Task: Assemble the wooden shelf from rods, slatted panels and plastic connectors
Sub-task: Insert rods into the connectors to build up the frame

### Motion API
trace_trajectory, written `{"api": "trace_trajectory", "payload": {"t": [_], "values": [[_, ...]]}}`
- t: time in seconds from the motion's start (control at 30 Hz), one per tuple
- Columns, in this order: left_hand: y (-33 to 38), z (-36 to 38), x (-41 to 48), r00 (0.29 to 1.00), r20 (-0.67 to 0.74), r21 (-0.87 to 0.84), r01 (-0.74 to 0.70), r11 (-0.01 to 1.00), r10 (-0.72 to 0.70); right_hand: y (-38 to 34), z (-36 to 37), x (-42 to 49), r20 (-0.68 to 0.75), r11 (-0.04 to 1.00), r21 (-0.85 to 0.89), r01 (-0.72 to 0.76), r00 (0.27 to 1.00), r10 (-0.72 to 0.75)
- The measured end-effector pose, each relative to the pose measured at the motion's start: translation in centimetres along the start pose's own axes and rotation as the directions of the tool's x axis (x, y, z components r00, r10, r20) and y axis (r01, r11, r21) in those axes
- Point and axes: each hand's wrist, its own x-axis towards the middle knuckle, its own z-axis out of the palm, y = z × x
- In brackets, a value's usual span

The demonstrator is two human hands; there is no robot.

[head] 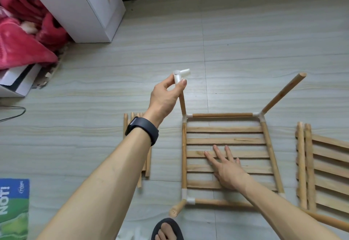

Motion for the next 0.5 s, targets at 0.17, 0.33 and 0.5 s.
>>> {"api": "trace_trajectory", "payload": {"t": [0.17, 0.33, 0.5], "values": [[0.2, -0.2, 0.4, 0.999, 0.035, 0.055, -0.005, 0.998, 0.003, -0.1, -0.9, -0.3, 0.004, 1.000, -0.018, 0.009, 1.000, -0.009], [0.2, -0.3, 0.6, 0.998, 0.062, 0.103, -0.014, 0.995, 0.008, -0.4, -1.5, -1.1, 0.009, 0.999, -0.034, 0.017, 1.000, -0.016], [0.3, -0.4, 1.0, 0.996, 0.080, 0.155, -0.046, 0.987, 0.034, -0.6, -1.8, -1.3, 0.015, 0.999, -0.040, 0.006, 1.000, -0.006]]}}
